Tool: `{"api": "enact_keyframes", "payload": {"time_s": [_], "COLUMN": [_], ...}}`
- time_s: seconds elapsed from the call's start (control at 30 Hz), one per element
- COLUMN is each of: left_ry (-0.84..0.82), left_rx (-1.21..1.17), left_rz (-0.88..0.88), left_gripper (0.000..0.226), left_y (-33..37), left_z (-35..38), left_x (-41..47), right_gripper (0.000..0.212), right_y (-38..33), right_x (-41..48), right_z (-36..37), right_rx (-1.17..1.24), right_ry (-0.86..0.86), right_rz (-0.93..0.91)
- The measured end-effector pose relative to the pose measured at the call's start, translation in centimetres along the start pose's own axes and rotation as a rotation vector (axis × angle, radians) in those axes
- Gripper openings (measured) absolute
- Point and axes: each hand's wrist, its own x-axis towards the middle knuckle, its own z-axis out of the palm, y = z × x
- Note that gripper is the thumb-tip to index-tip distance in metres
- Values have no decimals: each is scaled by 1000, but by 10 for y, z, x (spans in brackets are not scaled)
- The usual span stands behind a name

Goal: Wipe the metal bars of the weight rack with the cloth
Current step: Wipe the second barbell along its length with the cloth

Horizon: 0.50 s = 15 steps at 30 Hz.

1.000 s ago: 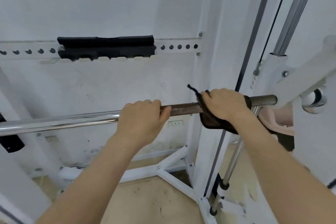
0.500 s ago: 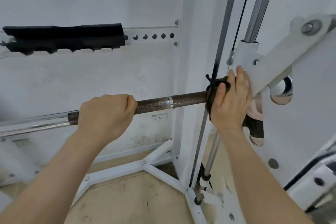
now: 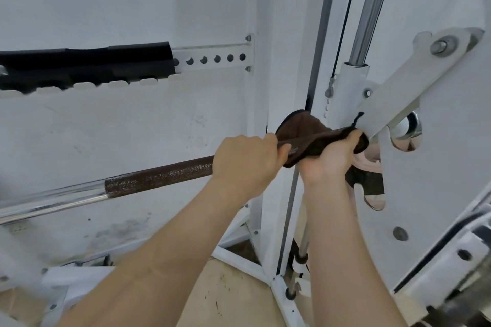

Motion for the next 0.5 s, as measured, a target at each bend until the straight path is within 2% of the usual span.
{"api": "enact_keyframes", "payload": {"time_s": [0.13,0.27,0.33,0.4,0.5], "left_ry": [2,66,147,55,-229], "left_rx": [-77,-485,-675,-687,-480], "left_rz": [-18,-216,-261,-246,-173], "left_gripper": [30,27,22,26,32], "left_y": [0,-3,-10,-20,-25], "left_z": [-3,-16,-16,-15,-18], "left_x": [-1,5,4,3,-2], "right_gripper": [39,35,40,49,60], "right_y": [13,48,67,68,29], "right_x": [7,-35,-61,-69,-36], "right_z": [10,20,17,7,-4], "right_rx": [53,-51,-89,-94,-8], "right_ry": [79,70,-32,-148,-176], "right_rz": [-62,41,172,260,216]}}
